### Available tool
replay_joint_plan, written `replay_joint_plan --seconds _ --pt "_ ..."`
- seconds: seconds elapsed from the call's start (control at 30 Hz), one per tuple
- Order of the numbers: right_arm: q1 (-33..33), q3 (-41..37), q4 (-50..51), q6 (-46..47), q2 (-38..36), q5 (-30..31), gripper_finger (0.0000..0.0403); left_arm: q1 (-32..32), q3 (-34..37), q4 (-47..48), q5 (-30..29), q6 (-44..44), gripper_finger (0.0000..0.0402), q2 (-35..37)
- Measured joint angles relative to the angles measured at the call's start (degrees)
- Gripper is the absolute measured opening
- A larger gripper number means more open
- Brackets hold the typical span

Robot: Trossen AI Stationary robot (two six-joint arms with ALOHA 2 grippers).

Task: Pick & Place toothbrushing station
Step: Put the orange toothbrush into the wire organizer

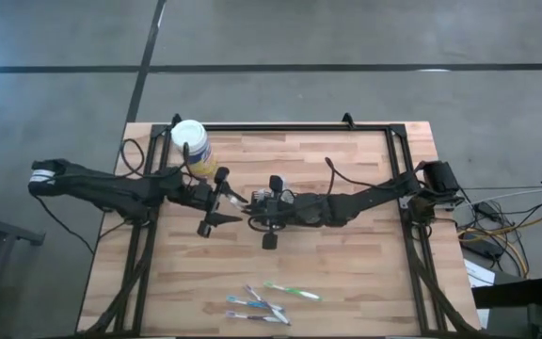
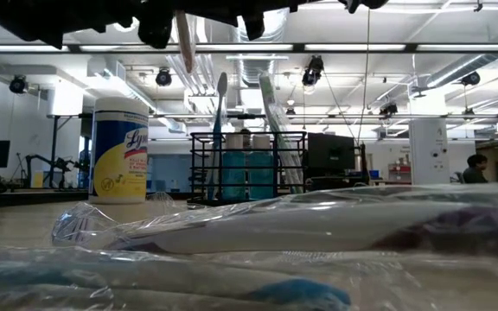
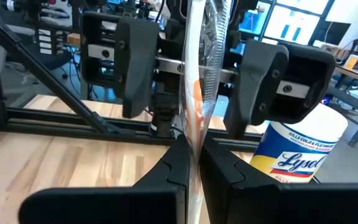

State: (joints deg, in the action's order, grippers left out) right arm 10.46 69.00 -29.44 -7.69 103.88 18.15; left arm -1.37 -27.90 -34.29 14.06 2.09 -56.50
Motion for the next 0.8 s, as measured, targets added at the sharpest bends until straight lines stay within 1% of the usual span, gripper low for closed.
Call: replay_joint_plan --seconds 0.13,0.23,0.33,0.5,0.63,0.7,0.8 --pt "0.0 -0.03 0.01 -0.19 0.0 -0.01 0.0015 0.0 0.0 -0.07 0.24 0.66 0.0208 0.6" --pt "0.0 -0.06 -0.1 -0.19 0.0 -0.01 0.0015 0.0 0.0 -0.93 0.31 0.74 0.0175 0.65" --pt "-0.02 -0.12 -0.08 -0.3 0.0 -0.01 0.0015 0.0 0.0 -0.89 0.31 0.79 0.0125 0.21" --pt "0.04 -0.13 -0.78 -0.03 0.0 -0.65 0.0015 0.02 0.0 -1.09 0.53 2.67 0.0029 -0.36" --pt "0.04 -0.49 -1.0 1.31 0.0 -1.0 0.0025 0.0 0.0 -0.57 0.92 3.24 0.0025 -0.06" --pt "0.08 -0.53 -0.89 1.47 -0.2 -0.84 0.0045 0.0 0.02 0.41 1.15 3.21 0.0025 0.75" --pt "0.56 -0.67 -0.81 0.85 -1.46 -0.12 0.0087 -0.11 0.04 2.07 2.02 3.32 0.0025 3.19"
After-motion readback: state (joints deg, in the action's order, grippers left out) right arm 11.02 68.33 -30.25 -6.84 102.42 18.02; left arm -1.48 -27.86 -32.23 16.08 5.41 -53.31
